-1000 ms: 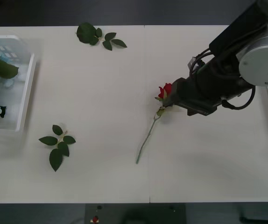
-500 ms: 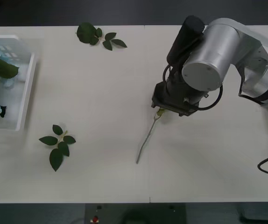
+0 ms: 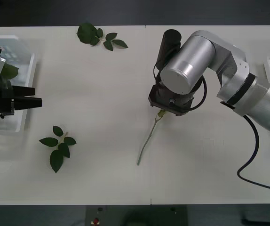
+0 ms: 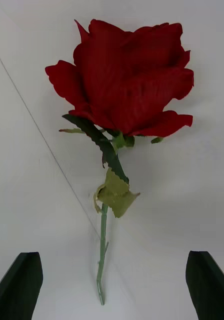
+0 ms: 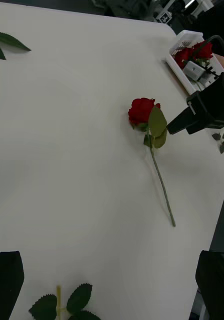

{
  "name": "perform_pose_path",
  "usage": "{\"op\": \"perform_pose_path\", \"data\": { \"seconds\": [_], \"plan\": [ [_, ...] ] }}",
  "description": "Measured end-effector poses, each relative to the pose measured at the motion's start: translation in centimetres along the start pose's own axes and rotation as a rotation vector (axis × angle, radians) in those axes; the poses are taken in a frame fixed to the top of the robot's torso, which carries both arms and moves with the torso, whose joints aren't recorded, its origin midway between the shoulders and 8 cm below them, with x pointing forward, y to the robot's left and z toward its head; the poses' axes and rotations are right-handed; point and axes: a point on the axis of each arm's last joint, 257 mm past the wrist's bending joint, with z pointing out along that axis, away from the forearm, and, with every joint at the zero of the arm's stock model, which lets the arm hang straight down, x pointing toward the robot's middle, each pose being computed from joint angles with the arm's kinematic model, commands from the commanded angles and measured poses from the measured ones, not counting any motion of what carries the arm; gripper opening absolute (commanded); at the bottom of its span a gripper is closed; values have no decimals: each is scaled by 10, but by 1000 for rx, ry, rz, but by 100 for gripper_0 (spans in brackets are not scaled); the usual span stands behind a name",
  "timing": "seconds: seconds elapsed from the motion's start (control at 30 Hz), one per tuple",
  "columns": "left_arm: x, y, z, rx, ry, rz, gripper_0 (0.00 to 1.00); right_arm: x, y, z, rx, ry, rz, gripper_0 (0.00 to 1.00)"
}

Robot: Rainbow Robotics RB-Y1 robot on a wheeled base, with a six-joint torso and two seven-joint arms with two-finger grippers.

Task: Put the red flowers into the right box and the blue flowers into the left box

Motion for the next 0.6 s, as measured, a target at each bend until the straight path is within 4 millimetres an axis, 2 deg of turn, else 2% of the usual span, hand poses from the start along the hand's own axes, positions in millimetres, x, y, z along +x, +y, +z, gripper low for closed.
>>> {"op": "perform_pose_path", "data": {
  "seconds": [0.1,0.23,0.33,0.5,0.6],
  "plan": [
    [-11,-2,13,7,-23,6,100,-2,0,13,15,-17,0,83],
    [-15,-10,31,36,-46,-10,100,1,-5,31,46,-28,-9,83],
    [-12,-20,48,71,-60,-35,100,3,-8,39,66,-31,-13,83],
    [8,-36,77,116,-31,-22,100,8,-6,48,74,-22,-9,83],
    [3,-45,88,129,-38,-24,100,5,-3,54,73,-37,-12,83]
  ]
}}
